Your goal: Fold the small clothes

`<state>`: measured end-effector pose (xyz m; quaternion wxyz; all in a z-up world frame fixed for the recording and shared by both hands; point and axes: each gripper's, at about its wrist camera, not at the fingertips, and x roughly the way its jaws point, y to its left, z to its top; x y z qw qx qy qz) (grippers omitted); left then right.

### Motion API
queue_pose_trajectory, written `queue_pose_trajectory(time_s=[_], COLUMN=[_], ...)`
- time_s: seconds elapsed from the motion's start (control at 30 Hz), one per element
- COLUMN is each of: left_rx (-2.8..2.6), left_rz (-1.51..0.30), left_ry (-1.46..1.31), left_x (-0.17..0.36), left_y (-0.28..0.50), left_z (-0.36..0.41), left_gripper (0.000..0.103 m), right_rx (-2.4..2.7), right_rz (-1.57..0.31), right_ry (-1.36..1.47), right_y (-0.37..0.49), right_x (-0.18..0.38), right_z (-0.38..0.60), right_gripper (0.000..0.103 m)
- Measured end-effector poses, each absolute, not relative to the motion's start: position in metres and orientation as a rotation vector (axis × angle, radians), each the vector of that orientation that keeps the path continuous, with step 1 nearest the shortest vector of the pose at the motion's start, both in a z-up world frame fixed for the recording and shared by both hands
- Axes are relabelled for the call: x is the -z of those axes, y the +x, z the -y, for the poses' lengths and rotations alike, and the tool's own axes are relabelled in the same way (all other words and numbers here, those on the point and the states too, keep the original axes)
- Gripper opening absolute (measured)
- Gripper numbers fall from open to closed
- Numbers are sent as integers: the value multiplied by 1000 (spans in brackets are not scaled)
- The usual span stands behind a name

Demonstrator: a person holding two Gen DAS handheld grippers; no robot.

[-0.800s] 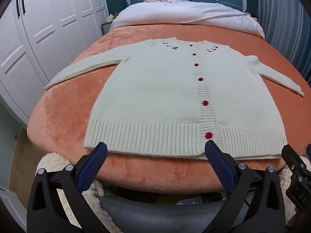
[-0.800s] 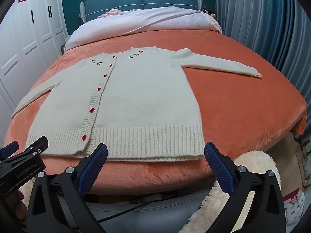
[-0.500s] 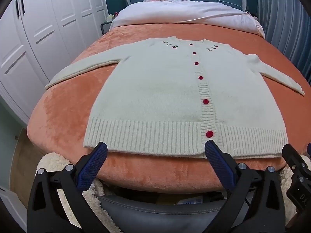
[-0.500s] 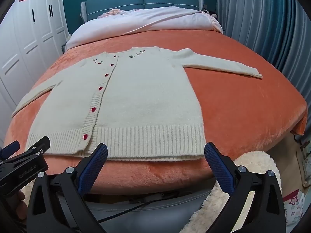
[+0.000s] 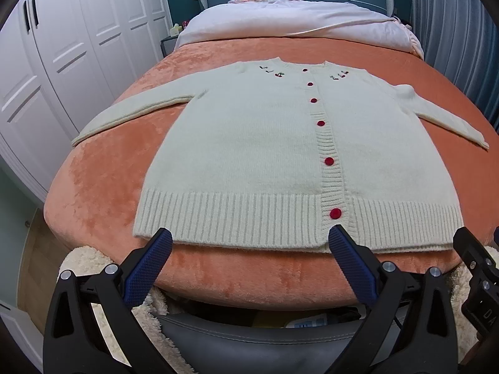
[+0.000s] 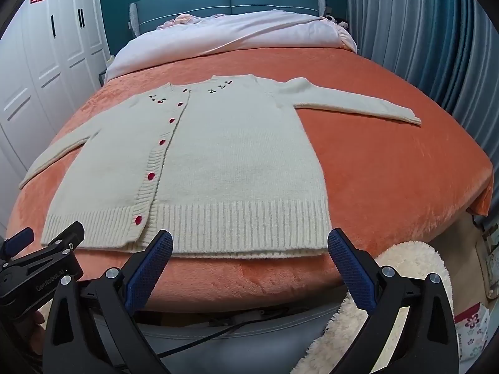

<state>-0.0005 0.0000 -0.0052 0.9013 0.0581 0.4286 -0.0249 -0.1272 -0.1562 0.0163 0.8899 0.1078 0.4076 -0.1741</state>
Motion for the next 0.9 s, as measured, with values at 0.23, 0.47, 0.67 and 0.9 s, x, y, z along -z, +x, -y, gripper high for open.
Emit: queue_pose_trajectory(time_s=[0.23,0.47,0.67,0.9], left_rx=[50,44,42,44], left_rz=[-885,-886,-886,-891], left_ry=[123,131,130,132], left_x=[4,4,5,6], left_y=[-1,-2,-2,-2], left_z=[1,2,2,1], left_gripper=[98,98,98,98], right_rx=[357,352,352,351], right_rz=[-847,-845,-844,-847], right_ry=[228,234,233,235], right_y=[-128,-129,-130,-130], right_x=[-17,-16,-15,-15], right_z=[156,159,158,158], right_gripper=[98,98,98,98])
